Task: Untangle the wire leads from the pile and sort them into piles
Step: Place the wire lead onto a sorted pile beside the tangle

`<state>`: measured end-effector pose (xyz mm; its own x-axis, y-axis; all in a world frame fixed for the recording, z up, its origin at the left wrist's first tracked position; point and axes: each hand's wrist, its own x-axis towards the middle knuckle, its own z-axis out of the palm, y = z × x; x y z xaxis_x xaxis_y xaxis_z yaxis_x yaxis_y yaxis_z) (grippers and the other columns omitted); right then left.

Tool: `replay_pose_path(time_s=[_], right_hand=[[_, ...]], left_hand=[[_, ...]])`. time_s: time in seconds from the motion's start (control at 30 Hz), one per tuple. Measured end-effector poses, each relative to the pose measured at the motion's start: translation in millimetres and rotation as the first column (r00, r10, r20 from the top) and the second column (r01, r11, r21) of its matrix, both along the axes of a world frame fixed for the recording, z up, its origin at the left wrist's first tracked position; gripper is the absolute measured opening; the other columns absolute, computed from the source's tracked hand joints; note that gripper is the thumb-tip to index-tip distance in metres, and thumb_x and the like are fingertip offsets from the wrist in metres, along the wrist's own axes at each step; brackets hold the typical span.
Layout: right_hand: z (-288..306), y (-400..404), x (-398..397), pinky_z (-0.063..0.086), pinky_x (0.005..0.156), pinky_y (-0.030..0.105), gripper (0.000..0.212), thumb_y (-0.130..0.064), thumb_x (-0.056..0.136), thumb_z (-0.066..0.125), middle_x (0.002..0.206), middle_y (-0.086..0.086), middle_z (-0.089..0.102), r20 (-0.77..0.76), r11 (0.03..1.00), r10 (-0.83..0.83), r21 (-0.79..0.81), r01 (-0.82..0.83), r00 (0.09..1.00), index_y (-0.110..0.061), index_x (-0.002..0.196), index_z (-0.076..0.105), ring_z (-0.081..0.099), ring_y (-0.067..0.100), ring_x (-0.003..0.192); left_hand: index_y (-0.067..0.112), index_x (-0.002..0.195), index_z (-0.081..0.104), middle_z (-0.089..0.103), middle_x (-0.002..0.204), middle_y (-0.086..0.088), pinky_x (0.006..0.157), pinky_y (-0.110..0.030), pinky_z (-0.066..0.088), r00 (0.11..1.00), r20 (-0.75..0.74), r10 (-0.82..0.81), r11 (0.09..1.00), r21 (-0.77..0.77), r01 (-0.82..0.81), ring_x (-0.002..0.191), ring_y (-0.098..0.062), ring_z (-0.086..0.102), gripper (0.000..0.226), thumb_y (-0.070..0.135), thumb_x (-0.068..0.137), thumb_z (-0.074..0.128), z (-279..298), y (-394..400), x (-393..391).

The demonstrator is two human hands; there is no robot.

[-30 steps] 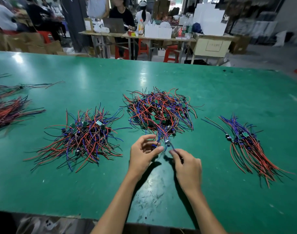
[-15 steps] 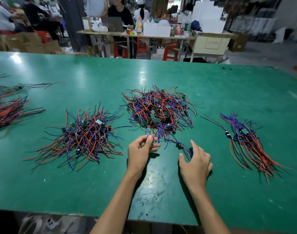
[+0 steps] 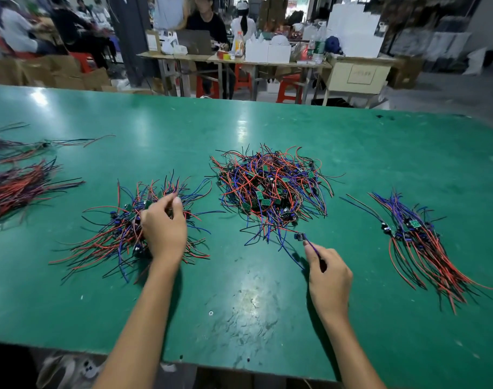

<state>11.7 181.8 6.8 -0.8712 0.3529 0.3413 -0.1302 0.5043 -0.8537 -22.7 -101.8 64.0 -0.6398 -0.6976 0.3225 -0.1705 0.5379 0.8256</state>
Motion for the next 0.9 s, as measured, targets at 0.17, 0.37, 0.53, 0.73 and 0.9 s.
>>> replay_pose_path(time_s=[0.17, 0.37, 0.53, 0.73, 0.9], right_hand=[[7.5, -4.7, 4.1, 0.041, 0.072, 0.023, 0.019, -0.025, 0.104, 0.056, 0.086, -0.008, 0.066, -0.080, 0.996, 0.077, -0.037, -0.080, 0.994, -0.019, 0.102, 0.073, 0.060, 0.004, 0.081], [6.1, -4.3, 9.6, 0.043, 0.078, 0.020, 0.025, -0.032, 0.102, 0.048, 0.091, -0.014, 0.062, -0.236, 0.984, 0.177, 0.075, -0.164, 0.956, -0.018, 0.100, 0.069, 0.058, 0.014, 0.086], [6.6, 0.1, 10.8, 0.045, 0.075, 0.030, 0.027, -0.036, 0.104, 0.046, 0.091, -0.019, 0.061, -0.287, 0.996, 0.088, 0.015, -0.087, 0.954, -0.020, 0.097, 0.067, 0.058, 0.022, 0.084], [7.7, -3.1, 11.3, 0.031, 0.084, 0.036, 0.028, -0.048, 0.090, 0.062, 0.108, -0.003, 0.060, -0.264, 0.954, -0.227, 0.132, 0.268, 0.938, -0.022, 0.101, 0.065, 0.048, 0.024, 0.104], [7.2, -7.0, 14.4, 0.031, 0.076, 0.034, 0.030, -0.050, 0.094, 0.056, 0.078, -0.017, 0.064, -0.235, 0.965, 0.072, 0.264, -0.008, 0.969, -0.028, 0.078, 0.070, 0.052, 0.012, 0.079]], left_hand=[[0.014, 0.131, 0.064, 0.055, 0.135, -0.013, 0.105, -0.042, 0.031, 0.997, 0.039, -0.065, 0.938, -0.337, 0.075, 0.124, -0.034, 0.040, 0.044, 0.025, 0.089, 0.072, 10.8, 26.0, 16.4], [0.027, 0.133, 0.064, 0.064, 0.131, 0.011, 0.103, -0.026, 0.023, 0.577, 0.202, -0.791, 0.482, -0.376, 0.791, 0.125, -0.007, 0.049, 0.034, 0.035, 0.100, 0.059, 2.8, 114.1, 30.8], [0.012, 0.103, 0.077, 0.076, 0.096, 0.001, 0.088, -0.021, 0.043, 0.521, 0.046, -0.852, 0.517, -0.073, 0.853, 0.087, -0.010, 0.067, 0.016, 0.019, 0.088, 0.077, 9.4, 127.0, 23.6], [0.017, 0.091, 0.076, 0.068, 0.067, 0.011, 0.060, -0.031, 0.059, 0.527, -0.011, -0.850, 0.517, 0.180, 0.837, 0.055, -0.014, 0.067, 0.003, 0.014, 0.091, 0.074, 18.1, 112.9, 19.6], [0.005, 0.097, 0.075, 0.067, 0.074, -0.007, 0.052, -0.032, 0.059, 0.626, -0.097, -0.773, 0.564, 0.346, 0.750, 0.053, -0.017, 0.061, 0.010, 0.012, 0.095, 0.070, 4.9, 113.0, 22.5]])
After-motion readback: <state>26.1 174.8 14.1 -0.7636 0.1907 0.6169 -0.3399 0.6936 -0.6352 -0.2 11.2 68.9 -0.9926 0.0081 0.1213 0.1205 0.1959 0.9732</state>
